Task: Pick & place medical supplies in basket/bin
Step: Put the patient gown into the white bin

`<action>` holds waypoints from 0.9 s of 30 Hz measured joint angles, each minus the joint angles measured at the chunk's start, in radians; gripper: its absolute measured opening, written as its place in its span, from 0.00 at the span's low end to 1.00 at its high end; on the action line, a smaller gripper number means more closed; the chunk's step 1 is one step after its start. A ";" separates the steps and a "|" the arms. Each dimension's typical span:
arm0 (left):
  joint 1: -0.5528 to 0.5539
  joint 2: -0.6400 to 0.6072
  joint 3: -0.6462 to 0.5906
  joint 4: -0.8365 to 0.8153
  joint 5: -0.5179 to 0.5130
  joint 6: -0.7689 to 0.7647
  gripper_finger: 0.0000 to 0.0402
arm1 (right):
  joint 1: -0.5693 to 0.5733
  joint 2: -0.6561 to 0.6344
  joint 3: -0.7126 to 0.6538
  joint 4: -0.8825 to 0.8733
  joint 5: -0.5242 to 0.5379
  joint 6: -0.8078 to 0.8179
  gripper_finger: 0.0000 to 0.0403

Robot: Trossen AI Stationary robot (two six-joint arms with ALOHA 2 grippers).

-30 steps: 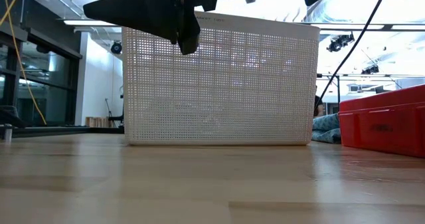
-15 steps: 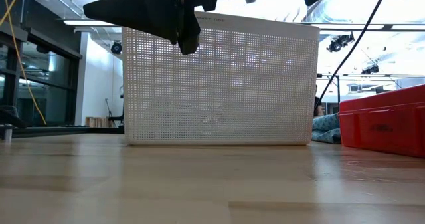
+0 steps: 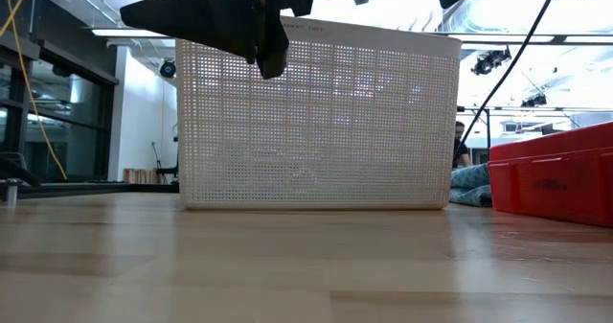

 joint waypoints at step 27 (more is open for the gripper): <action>-0.070 -0.466 -0.407 0.183 -0.008 -0.069 0.44 | 0.000 0.000 0.000 0.000 0.000 0.000 0.68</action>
